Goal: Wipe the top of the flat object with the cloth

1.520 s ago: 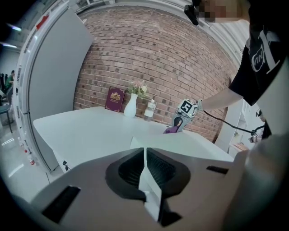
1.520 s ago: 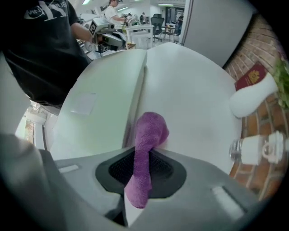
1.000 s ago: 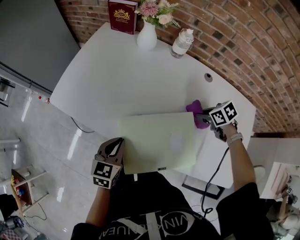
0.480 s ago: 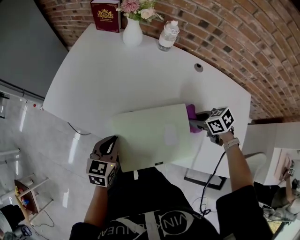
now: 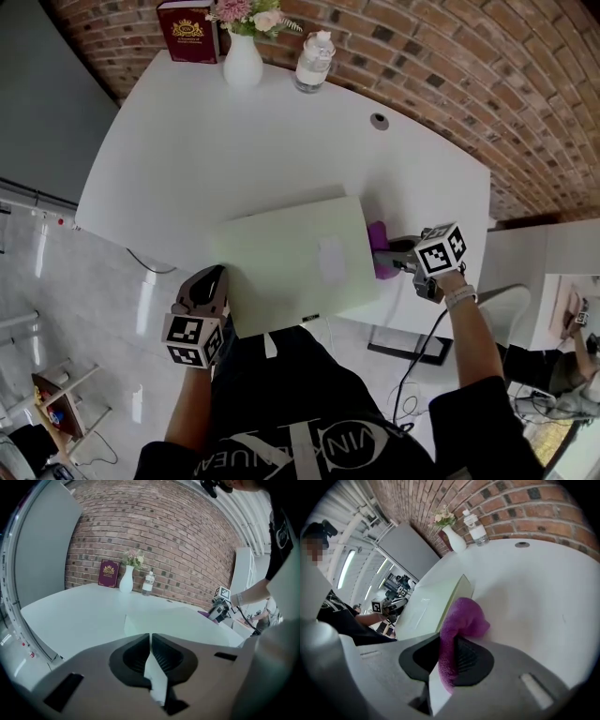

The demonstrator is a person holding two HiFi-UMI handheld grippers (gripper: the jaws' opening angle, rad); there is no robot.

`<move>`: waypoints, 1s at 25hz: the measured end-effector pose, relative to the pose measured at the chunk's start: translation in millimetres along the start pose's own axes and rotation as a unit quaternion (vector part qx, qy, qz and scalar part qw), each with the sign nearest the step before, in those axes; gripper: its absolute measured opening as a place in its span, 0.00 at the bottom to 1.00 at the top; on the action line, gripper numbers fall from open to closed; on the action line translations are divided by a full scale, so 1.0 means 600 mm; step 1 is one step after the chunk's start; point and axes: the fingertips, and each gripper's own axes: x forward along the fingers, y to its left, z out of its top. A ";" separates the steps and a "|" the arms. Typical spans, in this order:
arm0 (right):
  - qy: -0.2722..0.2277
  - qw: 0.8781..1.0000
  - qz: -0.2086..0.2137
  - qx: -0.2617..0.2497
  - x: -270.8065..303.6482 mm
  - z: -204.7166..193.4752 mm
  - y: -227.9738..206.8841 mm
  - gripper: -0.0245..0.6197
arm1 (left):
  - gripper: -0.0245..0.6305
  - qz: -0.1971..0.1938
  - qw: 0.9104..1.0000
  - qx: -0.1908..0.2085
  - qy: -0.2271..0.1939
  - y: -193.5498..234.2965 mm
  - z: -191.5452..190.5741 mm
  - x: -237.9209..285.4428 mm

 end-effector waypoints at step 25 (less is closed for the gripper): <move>-0.009 0.997 -0.059 0.058 -0.031 -0.181 0.075 0.13 | 0.07 0.006 1.000 0.014 0.003 -0.007 0.012 0.020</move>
